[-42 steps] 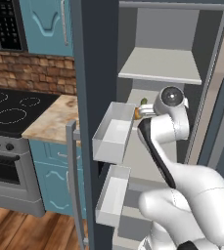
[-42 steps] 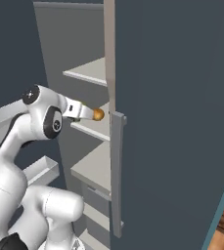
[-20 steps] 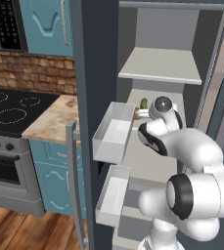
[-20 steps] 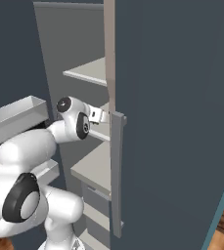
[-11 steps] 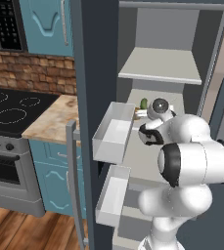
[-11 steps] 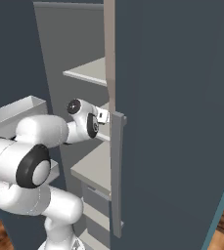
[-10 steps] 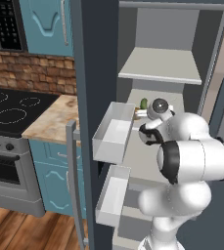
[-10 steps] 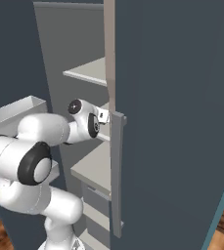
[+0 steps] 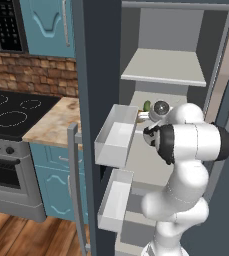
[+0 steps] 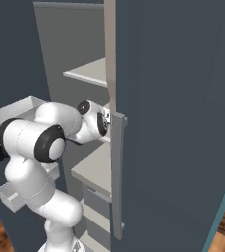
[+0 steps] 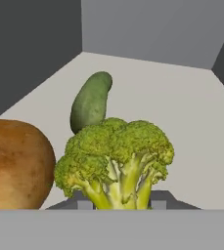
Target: Take the cucumber and broccoli from the highest rack and move them to the second highest rack where the potato and garlic are located, to maximize freezer space. Close the freezer door after rearranging.
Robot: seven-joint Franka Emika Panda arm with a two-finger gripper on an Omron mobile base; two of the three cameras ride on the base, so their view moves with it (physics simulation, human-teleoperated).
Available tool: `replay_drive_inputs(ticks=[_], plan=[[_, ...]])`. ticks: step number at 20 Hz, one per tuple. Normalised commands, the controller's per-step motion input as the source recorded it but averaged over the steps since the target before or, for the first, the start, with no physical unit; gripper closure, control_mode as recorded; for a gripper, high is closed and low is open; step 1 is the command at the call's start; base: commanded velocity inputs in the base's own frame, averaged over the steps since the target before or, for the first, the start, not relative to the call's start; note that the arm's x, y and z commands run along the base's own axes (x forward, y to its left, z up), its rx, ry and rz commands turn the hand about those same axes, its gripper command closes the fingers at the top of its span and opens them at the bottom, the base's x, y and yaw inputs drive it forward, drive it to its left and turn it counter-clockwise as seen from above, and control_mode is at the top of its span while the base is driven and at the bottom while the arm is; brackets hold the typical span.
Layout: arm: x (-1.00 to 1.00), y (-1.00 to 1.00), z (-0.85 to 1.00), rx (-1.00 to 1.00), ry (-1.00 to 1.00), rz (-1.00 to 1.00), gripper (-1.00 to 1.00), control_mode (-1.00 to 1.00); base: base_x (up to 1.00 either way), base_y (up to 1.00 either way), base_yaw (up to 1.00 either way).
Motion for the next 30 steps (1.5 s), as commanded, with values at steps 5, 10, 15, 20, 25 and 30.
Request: replay_drive_inputs(ticks=[5,10,15,20,25,30], plan=[[0.42,0.0,-0.31,0.0,0.03,0.0,1.0,-1.0,0.0,0.0,0.0],[0.4,0.0,-0.37,0.0,0.0,0.0,-1.0,-1.0,0.0,0.0,0.0],[0.14,0.0,-0.27,0.0,0.0,0.0,-1.0,-1.0,0.0,0.0,0.0],[-0.01,0.0,-0.19,0.0,-0.01,0.0,-1.0,-1.0,0.0,0.0,0.0],[-0.37,0.0,-0.01,0.0,-0.05,0.0,-1.0,-1.0,0.0,0.0,0.0],[-0.48,0.0,0.0,0.0,0.0,0.0,-1.0,-1.0,0.0,0.0,0.0]])
